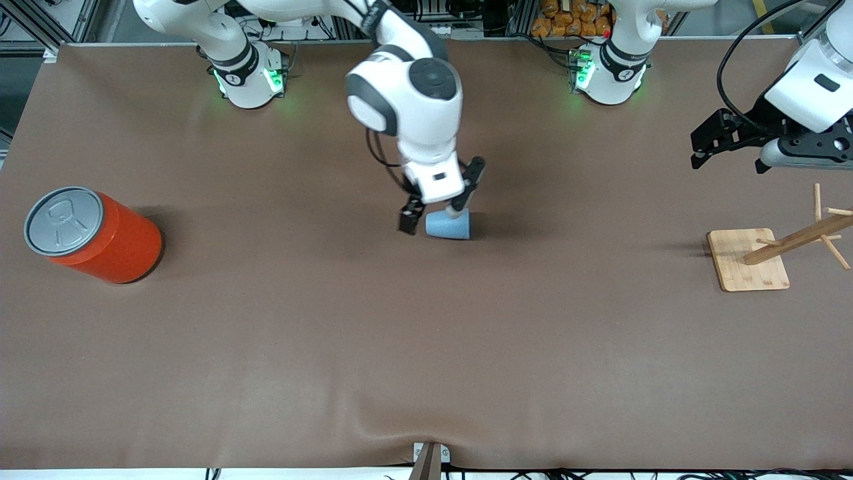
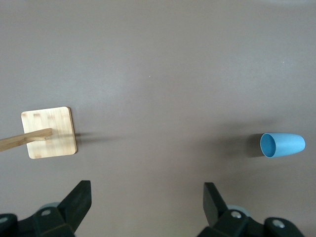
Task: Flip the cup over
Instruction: 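Open the right gripper and lift it off the cup, then withdraw the right arm to rest while the left gripper reaches toward the cup, then close the left gripper around the base of the lying blue cup, then drag the held cup toward the wooden stand with the left gripper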
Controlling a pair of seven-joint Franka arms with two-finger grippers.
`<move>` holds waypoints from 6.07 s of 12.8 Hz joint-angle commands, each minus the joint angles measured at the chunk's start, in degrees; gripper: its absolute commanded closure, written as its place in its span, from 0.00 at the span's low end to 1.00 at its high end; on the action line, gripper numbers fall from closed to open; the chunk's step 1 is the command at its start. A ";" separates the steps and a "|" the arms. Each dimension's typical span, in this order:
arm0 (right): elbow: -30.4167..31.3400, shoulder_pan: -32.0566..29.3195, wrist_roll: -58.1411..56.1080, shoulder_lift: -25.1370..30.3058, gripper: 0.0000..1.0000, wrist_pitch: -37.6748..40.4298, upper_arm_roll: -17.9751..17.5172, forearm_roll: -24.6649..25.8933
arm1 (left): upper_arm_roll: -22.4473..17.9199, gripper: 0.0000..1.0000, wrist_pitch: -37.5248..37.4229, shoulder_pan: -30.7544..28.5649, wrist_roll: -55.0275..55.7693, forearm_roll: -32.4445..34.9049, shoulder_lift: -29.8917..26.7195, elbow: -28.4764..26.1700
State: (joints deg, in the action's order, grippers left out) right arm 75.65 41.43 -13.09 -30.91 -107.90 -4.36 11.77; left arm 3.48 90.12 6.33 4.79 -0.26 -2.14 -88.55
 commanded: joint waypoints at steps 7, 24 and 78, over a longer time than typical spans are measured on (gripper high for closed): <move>0.72 -28.74 -0.10 13.67 0.00 13.95 -0.65 -6.05 | 3.02 0.00 -1.79 0.70 3.38 -0.53 -0.07 0.75; 26.16 -43.63 20.38 37.17 0.00 9.55 0.93 -13.53 | 9.26 0.00 19.55 0.35 2.50 -31.12 10.31 -24.01; 7.93 -42.92 16.25 31.88 0.00 24.41 0.40 -9.57 | 5.32 1.00 54.02 5.01 -24.16 -58.76 28.95 -24.39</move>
State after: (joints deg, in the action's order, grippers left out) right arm 85.50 -1.76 3.69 2.16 -84.61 -3.89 1.62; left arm 9.94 143.60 11.00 -23.99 -66.14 29.06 -111.69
